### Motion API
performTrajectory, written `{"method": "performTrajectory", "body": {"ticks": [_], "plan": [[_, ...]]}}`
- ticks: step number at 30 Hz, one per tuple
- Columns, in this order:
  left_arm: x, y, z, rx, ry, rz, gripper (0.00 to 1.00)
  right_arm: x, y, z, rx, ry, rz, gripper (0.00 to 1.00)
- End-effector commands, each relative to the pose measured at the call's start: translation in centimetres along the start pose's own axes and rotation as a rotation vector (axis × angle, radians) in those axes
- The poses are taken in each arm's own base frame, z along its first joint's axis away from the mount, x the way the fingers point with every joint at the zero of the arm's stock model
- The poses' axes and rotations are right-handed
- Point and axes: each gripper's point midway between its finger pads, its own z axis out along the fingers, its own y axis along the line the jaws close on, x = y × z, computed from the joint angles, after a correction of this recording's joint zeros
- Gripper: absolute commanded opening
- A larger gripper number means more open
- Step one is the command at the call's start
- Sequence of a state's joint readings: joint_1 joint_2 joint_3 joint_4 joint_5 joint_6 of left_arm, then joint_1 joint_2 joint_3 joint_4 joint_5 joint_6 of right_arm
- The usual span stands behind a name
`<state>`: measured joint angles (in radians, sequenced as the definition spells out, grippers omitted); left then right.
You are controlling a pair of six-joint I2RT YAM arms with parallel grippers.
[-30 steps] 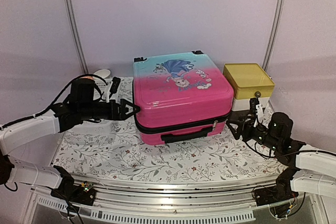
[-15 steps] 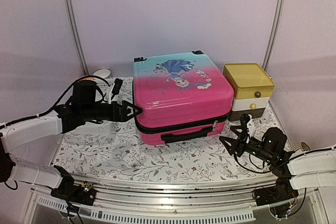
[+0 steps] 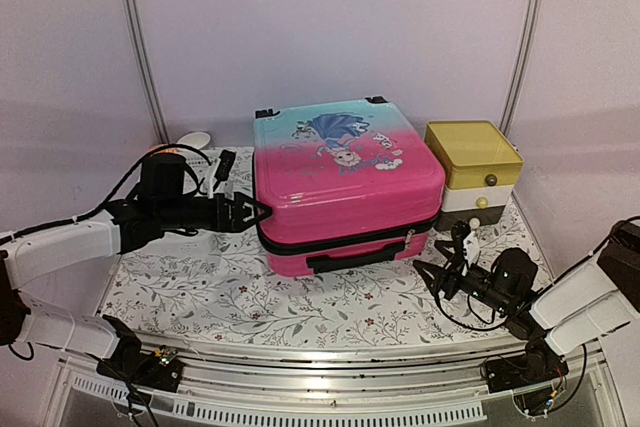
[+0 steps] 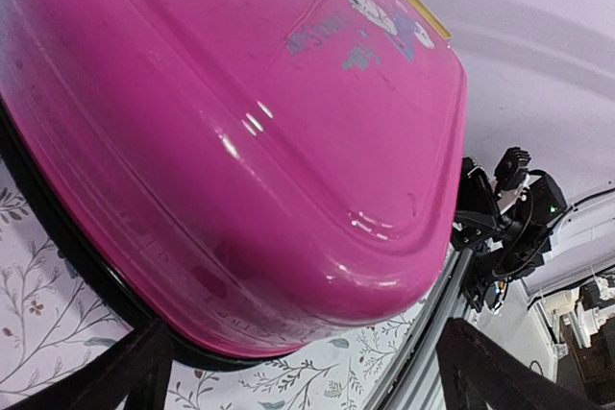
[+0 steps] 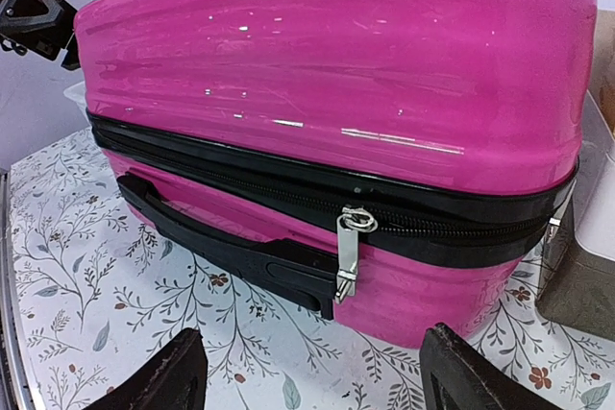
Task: Open, take out, and arrange the luggage
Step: Pick up the zipper from the luggage.
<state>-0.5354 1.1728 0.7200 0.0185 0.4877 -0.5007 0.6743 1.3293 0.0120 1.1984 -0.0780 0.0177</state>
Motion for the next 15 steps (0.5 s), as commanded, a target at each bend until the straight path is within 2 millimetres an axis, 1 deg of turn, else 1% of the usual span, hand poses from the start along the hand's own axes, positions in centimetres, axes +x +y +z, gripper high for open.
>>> {"method": "performTrajectory", "body": {"ticks": [1, 4, 10, 15], "plan": [[0.3, 0.5, 0.1, -0.003, 0.001, 0.007, 0.98, -1.8, -0.3, 0.1, 0.026, -0.092, -0.013, 0.77], [0.3, 0.6, 0.0, -0.006, 0.000, 0.009, 0.98, -1.5, -0.6, 0.4, 0.041, -0.094, -0.012, 0.74], [0.3, 0.7, 0.2, -0.010, 0.003, 0.008, 0.98, -1.6, -0.9, 0.9, 0.056, -0.123, -0.012, 0.61], [0.4, 0.8, 0.3, -0.012, 0.006, 0.005, 0.98, -2.0, -0.9, 1.9, 0.049, -0.143, -0.014, 0.60]]}}
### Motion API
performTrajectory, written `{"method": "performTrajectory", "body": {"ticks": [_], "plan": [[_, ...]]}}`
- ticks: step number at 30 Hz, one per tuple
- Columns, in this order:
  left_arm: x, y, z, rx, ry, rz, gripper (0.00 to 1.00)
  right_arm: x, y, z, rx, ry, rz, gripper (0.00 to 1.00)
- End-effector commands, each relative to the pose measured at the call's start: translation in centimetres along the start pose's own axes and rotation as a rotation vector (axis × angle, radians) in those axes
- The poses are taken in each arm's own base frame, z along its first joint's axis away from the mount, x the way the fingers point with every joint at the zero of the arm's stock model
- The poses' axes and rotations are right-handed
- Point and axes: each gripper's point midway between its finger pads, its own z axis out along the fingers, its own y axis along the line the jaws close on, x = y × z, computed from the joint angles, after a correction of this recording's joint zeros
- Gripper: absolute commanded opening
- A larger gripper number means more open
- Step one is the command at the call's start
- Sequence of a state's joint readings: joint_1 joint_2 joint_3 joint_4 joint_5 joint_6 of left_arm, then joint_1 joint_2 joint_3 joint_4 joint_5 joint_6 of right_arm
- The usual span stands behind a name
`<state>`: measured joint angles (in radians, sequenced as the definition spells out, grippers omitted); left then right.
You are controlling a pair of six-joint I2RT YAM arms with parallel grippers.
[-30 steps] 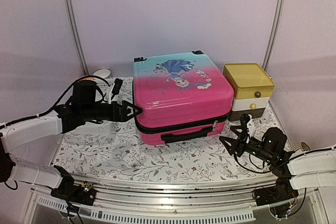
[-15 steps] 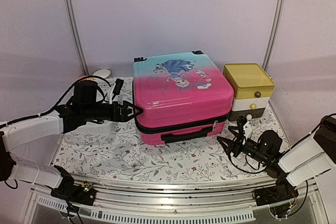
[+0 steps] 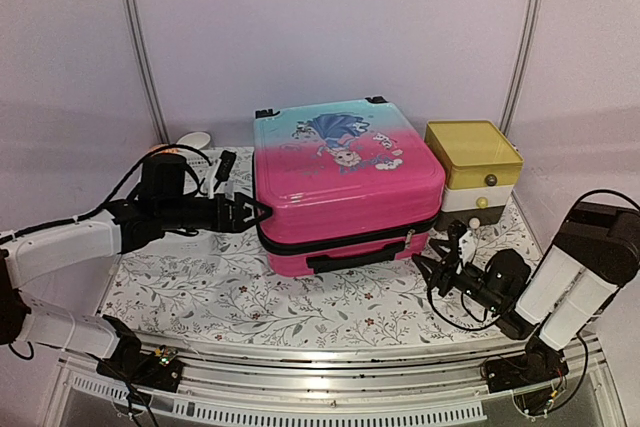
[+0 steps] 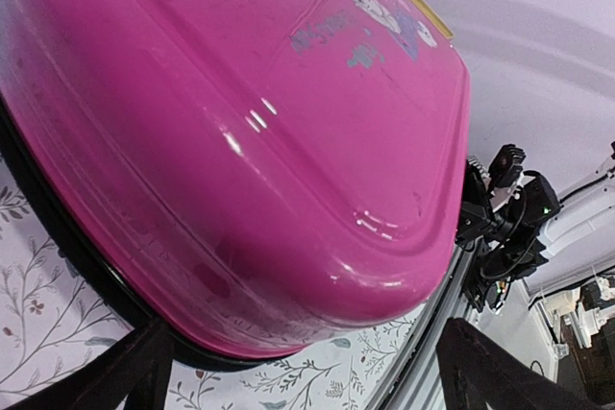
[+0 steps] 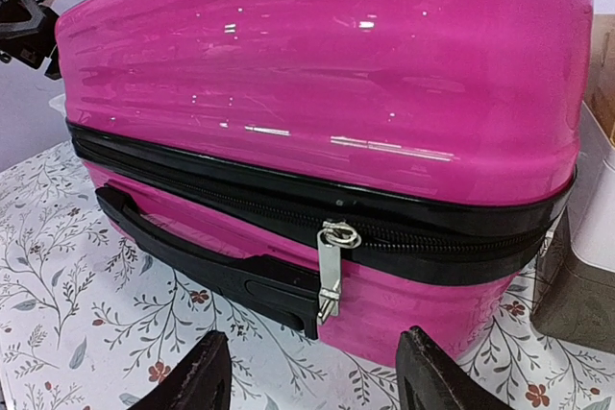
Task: Open, take out, and arrange the luggage
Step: Pick up the zipper from the luggage.
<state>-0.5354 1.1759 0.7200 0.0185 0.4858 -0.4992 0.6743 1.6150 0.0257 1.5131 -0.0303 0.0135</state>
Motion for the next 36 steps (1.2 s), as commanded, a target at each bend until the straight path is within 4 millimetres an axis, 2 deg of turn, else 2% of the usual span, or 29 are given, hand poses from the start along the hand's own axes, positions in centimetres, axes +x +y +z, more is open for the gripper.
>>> {"method": "performTrajectory", "body": {"ticks": [1, 7, 18, 27, 32, 36], "plan": [[0.3, 0.7, 0.2, -0.010, 0.004, 0.004, 0.98, -2.6, 0.1, 1.0, 0.005, -0.110, -0.005, 0.60], [0.3, 0.7, 0.2, -0.012, 0.004, 0.004, 0.98, -2.7, -0.1, 2.2, 0.034, -0.123, -0.001, 0.59], [0.5, 0.9, 0.3, -0.019, 0.009, 0.010, 0.98, -2.0, -0.9, 3.0, 0.133, -0.120, 0.005, 0.58], [0.6, 1.1, 0.4, -0.023, 0.014, 0.014, 0.98, -1.4, -1.8, 4.1, 0.195, -0.102, 0.014, 0.52], [0.6, 1.1, 0.4, -0.025, 0.014, 0.016, 0.98, -1.4, -2.1, 4.7, 0.219, -0.112, 0.019, 0.41], [0.5, 1.1, 0.4, -0.027, 0.013, 0.016, 0.98, -1.8, -2.2, 5.1, 0.222, -0.126, 0.018, 0.28]]}}
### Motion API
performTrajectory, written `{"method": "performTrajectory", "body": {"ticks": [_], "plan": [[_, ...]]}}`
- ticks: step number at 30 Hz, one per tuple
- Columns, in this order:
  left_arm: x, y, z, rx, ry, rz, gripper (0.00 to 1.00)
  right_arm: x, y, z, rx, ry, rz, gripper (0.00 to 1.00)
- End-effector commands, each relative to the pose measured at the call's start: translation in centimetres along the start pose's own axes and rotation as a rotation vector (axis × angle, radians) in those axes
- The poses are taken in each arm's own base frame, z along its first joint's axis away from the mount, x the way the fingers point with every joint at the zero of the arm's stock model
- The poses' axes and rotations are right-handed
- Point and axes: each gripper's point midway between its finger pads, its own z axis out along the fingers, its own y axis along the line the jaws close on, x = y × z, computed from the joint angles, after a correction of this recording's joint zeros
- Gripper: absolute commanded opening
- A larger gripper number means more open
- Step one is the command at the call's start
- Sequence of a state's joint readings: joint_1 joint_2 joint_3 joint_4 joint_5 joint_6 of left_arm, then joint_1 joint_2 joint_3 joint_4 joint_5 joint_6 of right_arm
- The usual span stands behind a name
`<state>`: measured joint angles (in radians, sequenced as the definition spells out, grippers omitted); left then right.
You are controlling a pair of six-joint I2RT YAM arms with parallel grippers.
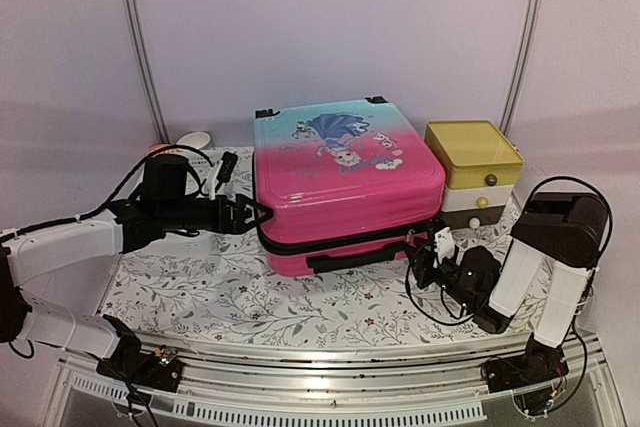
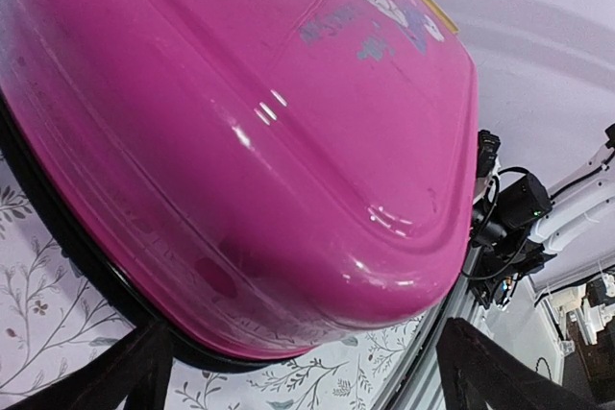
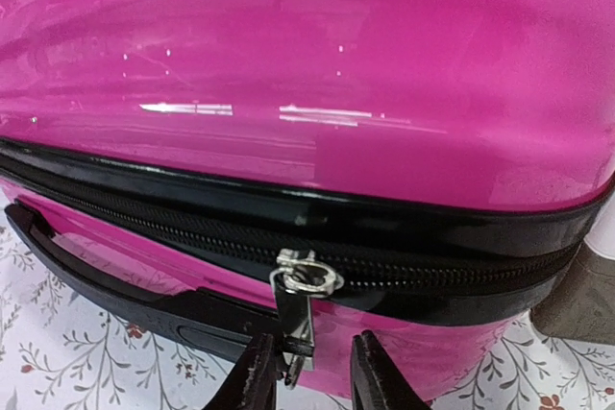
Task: Open, take out, and arrange the luggage
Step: Pick up the zipper from the luggage, then unzip the zipper of the luggage.
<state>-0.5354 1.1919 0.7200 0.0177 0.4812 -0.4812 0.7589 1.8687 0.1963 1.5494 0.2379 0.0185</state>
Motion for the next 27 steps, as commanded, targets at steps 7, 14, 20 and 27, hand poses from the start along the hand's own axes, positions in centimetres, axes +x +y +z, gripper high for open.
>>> {"method": "performTrajectory", "body": {"ticks": [7, 14, 20, 27], "plan": [[0.1, 0.6, 0.0, -0.015, -0.001, 0.009, 0.98, -4.8, 0.3, 1.1, 0.002, -0.174, 0.035, 0.04], [0.1, 0.6, 0.0, -0.017, 0.000, 0.011, 0.98, -4.7, 0.6, 0.2, -0.028, -0.162, 0.030, 0.01], [0.2, 0.8, 0.2, -0.020, 0.006, 0.009, 0.98, -4.2, 1.6, -1.6, -0.111, -0.131, 0.018, 0.01], [0.7, 0.9, 0.8, 0.002, 0.016, -0.006, 0.98, -3.5, 4.6, -2.2, -0.255, -0.080, 0.019, 0.01]]}}
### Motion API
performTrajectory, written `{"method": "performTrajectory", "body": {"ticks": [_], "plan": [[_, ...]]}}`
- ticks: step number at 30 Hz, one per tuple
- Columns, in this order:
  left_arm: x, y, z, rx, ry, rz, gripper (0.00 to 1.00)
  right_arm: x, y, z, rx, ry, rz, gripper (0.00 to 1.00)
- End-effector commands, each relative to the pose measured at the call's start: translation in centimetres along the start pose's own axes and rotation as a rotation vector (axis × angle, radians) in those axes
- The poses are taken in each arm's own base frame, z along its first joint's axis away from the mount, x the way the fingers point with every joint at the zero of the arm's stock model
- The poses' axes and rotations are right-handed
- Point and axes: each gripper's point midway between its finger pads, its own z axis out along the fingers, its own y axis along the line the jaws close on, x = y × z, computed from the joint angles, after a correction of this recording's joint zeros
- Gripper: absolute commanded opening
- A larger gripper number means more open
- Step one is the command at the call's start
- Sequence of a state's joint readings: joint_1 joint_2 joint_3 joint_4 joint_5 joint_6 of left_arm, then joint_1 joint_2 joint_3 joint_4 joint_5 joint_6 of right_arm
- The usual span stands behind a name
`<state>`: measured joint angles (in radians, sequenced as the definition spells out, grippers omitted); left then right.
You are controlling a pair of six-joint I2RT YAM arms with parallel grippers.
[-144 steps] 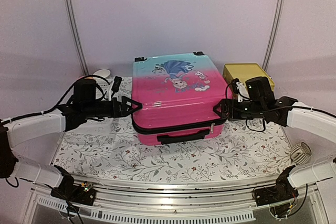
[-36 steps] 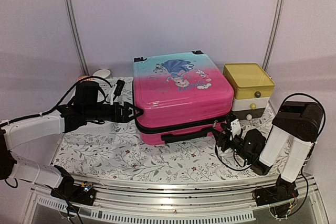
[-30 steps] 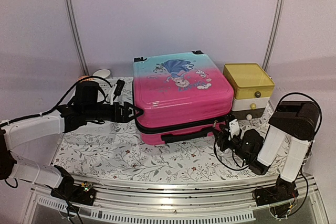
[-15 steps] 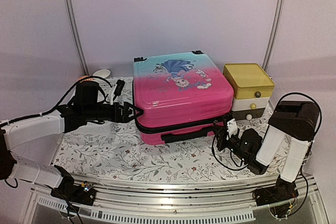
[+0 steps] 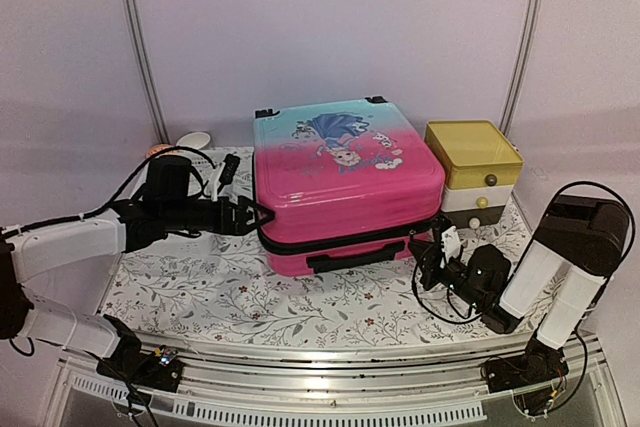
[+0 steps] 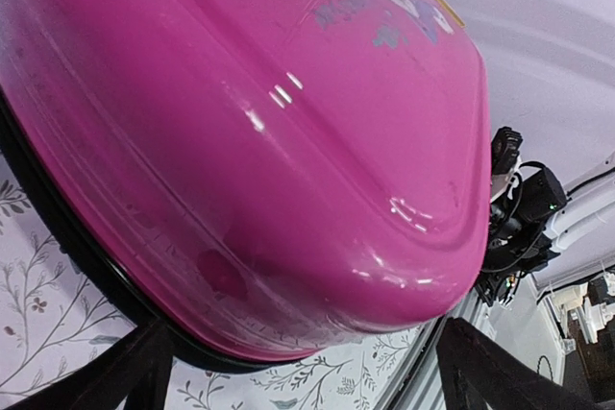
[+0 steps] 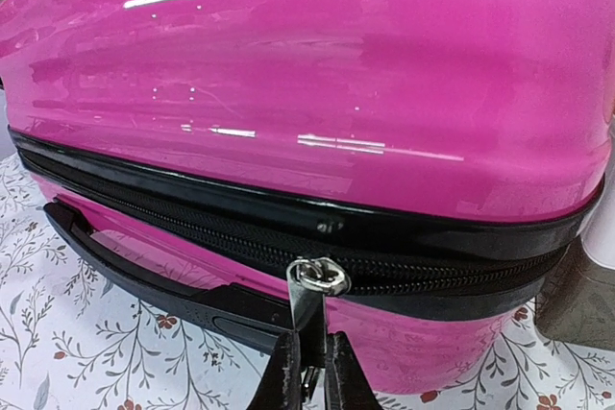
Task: Open, take out, and arrange the luggage
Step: Unzip the zipper of the luggage.
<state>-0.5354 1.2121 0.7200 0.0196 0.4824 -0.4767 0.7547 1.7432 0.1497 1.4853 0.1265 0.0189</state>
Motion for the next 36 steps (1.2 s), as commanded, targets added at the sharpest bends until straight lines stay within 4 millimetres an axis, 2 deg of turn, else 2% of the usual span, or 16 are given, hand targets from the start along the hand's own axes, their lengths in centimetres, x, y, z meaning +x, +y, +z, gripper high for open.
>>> {"method": "performTrajectory", "body": {"ticks": [1, 10, 16, 26, 36], "plan": [[0.3, 0.5, 0.6, 0.013, 0.003, -0.007, 0.98, -2.2, 3.7, -0.3, -0.162, -0.067, 0.007, 0.01], [0.7, -0.3, 1.8, 0.057, 0.026, -0.024, 0.98, -2.6, 10.4, 3.0, -0.318, -0.074, -0.052, 0.01], [1.2, -0.7, 2.4, 0.075, 0.037, -0.033, 0.98, -2.8, 15.4, 3.3, -0.424, -0.083, -0.100, 0.01], [1.8, -2.5, 4.0, 0.130, 0.060, -0.037, 0.98, -2.1, 19.7, 4.1, -0.518, -0.072, -0.132, 0.01], [2.5, -6.4, 5.8, 0.219, 0.094, -0.028, 0.98, -2.2, 23.2, 4.1, -0.589, -0.084, -0.167, 0.01]]}}
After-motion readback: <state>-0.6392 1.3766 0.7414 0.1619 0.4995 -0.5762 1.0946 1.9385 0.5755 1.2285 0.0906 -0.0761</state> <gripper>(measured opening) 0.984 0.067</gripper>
